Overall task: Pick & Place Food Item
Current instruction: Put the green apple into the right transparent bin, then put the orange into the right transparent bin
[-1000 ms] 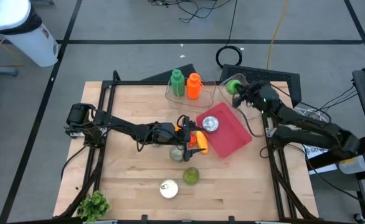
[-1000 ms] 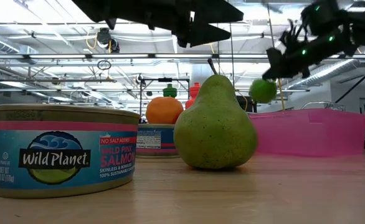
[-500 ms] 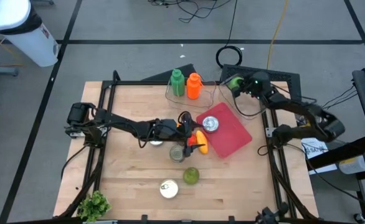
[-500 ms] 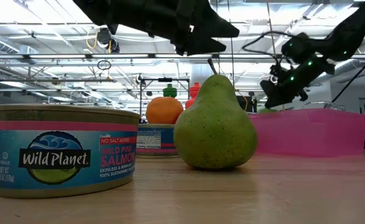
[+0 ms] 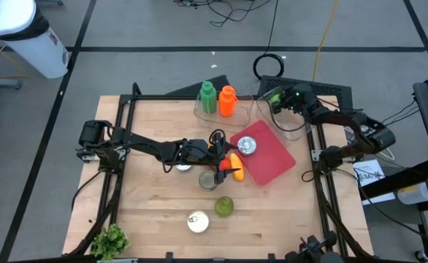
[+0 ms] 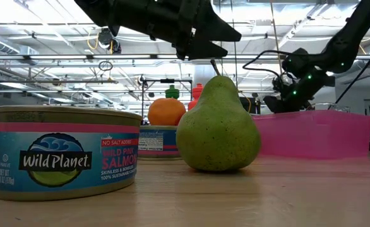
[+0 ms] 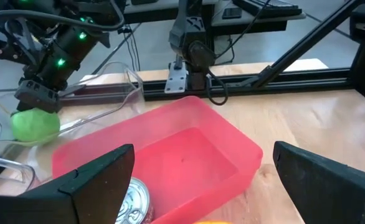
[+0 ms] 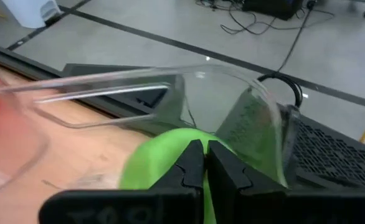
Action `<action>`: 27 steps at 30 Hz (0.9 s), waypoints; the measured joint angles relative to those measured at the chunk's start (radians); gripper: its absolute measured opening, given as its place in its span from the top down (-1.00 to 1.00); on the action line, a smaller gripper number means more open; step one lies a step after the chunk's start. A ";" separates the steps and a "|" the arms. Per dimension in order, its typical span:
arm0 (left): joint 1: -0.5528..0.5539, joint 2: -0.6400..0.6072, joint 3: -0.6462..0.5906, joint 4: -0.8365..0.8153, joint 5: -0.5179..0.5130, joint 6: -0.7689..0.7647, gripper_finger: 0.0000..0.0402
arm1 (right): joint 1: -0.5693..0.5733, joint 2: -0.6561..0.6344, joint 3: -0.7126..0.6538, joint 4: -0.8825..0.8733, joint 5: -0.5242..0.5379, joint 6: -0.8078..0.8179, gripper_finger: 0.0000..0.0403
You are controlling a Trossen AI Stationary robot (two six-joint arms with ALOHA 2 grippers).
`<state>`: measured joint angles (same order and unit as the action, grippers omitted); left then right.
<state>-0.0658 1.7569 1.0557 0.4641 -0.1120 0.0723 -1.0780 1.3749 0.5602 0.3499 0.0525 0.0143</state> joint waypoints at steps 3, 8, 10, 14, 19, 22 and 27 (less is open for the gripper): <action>0.000 0.000 0.000 -0.001 0.000 -0.003 -0.95 | -0.005 0.002 0.000 0.001 0.001 -0.005 0.97; 0.000 0.000 0.000 -0.006 0.001 -0.004 -0.95 | -0.005 0.002 0.000 0.017 0.003 -0.007 0.84; 0.000 0.000 0.000 -0.006 0.003 -0.004 -0.95 | -0.005 0.002 0.000 0.024 0.003 -0.007 0.79; 0.000 0.000 0.000 -0.006 0.003 -0.005 -0.95 | -0.005 0.002 0.000 0.036 0.003 -0.007 0.68; 0.000 0.000 0.000 -0.005 0.003 -0.008 -0.95 | -0.005 -0.027 0.000 0.041 0.003 -0.007 0.47; -0.001 0.000 0.000 -0.005 0.003 -0.040 -0.95 | -0.005 -0.078 0.000 0.040 0.003 -0.006 0.33; -0.001 0.000 0.000 -0.013 0.003 -0.065 -0.95 | 0.035 -0.216 -0.002 0.018 -0.007 0.004 0.12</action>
<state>-0.0666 1.7569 1.0557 0.4509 -0.1089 0.0070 -1.0426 1.1591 0.5587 0.3676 0.0457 0.0181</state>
